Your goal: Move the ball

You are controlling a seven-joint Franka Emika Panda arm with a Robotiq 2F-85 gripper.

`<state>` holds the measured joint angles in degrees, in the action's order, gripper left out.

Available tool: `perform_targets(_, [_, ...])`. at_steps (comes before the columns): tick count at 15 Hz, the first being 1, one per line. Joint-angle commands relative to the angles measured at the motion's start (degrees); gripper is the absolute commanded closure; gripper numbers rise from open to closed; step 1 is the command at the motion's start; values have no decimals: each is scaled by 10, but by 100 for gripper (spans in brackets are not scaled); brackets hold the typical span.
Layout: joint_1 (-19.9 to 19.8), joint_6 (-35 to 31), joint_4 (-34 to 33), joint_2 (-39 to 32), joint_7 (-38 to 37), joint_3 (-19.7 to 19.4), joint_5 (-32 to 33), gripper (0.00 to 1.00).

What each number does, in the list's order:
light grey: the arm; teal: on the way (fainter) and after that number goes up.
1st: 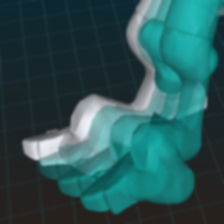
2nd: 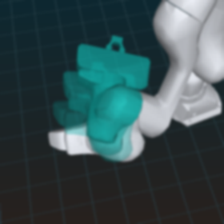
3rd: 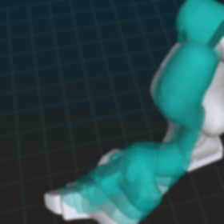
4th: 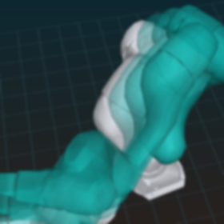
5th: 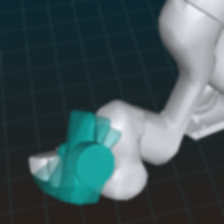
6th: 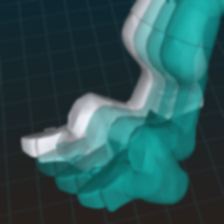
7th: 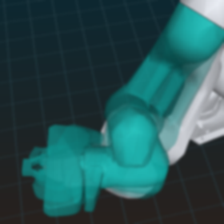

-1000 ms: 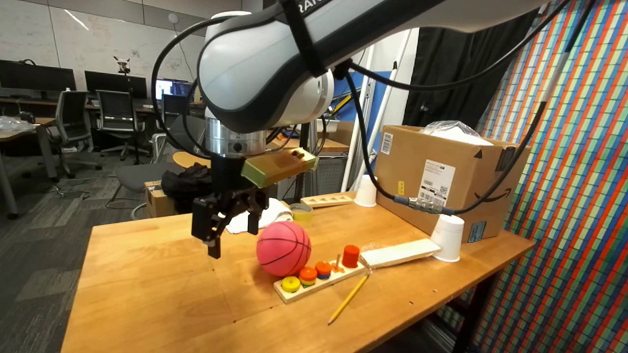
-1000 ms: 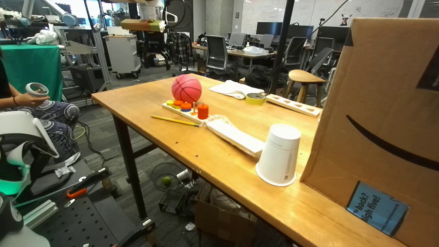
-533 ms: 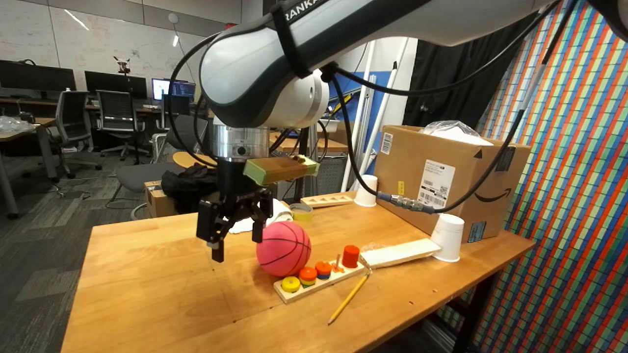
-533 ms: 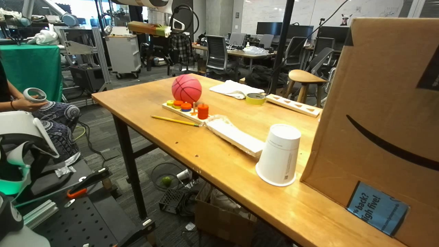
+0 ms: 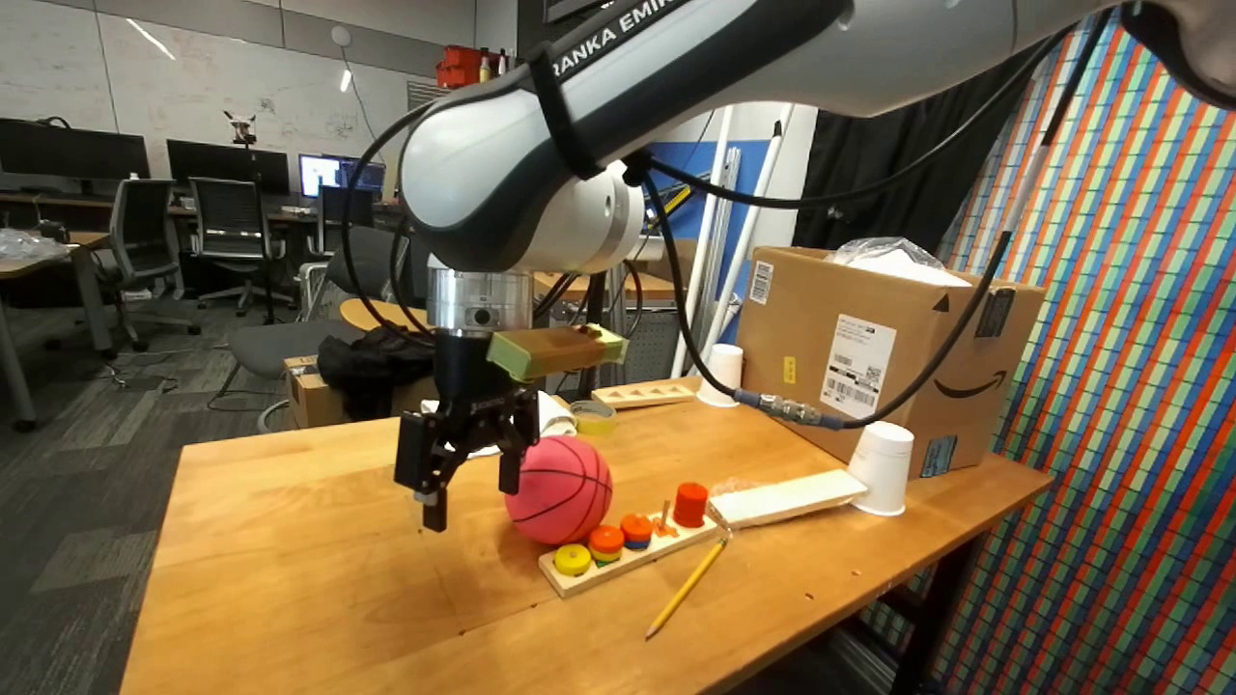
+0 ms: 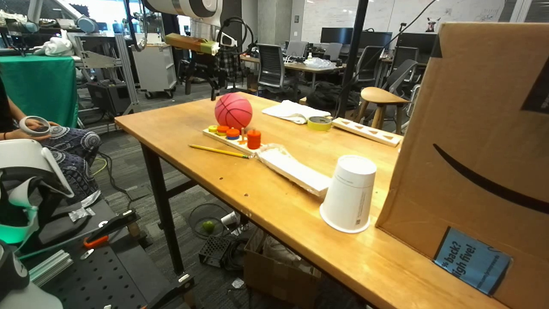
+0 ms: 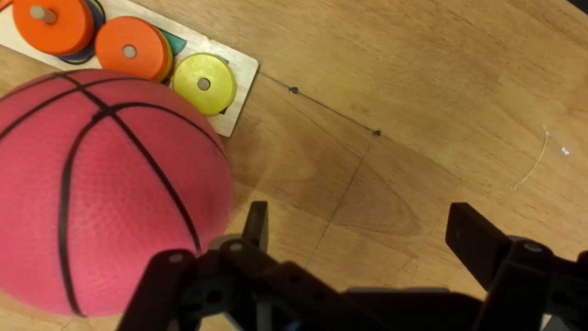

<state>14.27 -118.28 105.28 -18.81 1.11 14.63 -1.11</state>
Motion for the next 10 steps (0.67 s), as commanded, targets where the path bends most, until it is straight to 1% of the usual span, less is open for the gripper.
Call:
perform_targets(1, [-17,15,-16,-10,36,-5,-35,0])
perform_targets(6, [-43,8,-6,-17,42,-25,-51,0])
perform_targets(8, [-50,1,7,-3,31,-47,-21,0])
perform_targets(9, [-56,-4,18,15,33,-62,7,0])
perform_targets(10, [-59,-9,31,38,25,-84,53,0])
